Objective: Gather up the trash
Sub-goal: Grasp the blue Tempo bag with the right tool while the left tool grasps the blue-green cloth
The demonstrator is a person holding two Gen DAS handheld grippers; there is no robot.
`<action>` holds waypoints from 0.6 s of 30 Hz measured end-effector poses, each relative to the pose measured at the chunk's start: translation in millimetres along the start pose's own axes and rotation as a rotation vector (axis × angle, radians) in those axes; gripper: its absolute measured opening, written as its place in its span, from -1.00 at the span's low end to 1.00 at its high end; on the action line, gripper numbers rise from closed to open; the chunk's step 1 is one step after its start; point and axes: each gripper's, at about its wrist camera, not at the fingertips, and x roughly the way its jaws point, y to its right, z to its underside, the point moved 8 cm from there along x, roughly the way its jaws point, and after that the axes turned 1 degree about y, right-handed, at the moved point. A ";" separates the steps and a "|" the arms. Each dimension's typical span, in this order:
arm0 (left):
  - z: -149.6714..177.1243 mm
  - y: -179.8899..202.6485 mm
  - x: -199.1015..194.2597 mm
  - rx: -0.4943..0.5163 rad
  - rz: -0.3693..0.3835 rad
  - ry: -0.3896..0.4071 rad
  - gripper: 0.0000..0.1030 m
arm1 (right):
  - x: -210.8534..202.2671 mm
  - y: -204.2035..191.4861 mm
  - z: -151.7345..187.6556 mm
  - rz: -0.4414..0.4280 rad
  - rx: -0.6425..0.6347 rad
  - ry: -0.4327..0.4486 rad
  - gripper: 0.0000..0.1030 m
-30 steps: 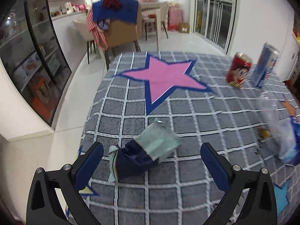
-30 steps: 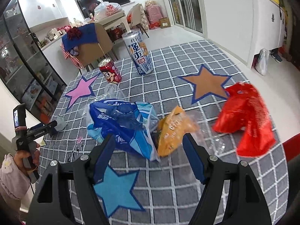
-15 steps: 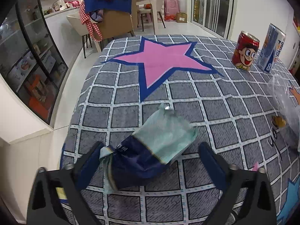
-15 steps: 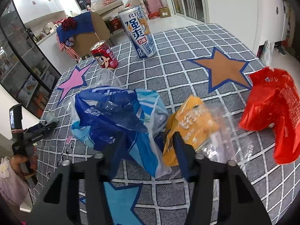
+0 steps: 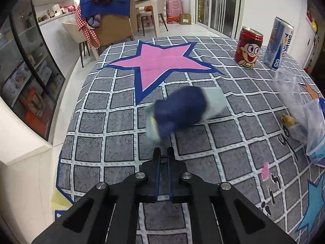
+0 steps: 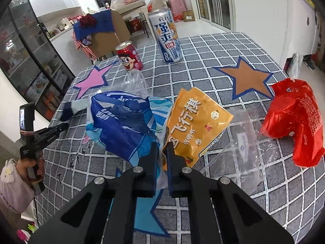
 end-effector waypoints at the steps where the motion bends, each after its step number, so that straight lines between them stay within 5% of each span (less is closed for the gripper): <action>1: 1.0 1.3 -3.6 -0.002 0.006 0.008 0.99 | -4.3 -2.1 0.7 -0.005 -0.003 0.006 -0.84; 14: -2.9 -2.3 -51.3 -0.073 0.073 0.090 1.00 | -46.8 -11.5 13.9 -0.045 -0.011 0.053 -0.84; 18: -12.4 1.4 -60.8 -0.031 0.022 0.168 1.00 | -55.5 -11.5 20.7 -0.061 -0.002 0.062 -0.84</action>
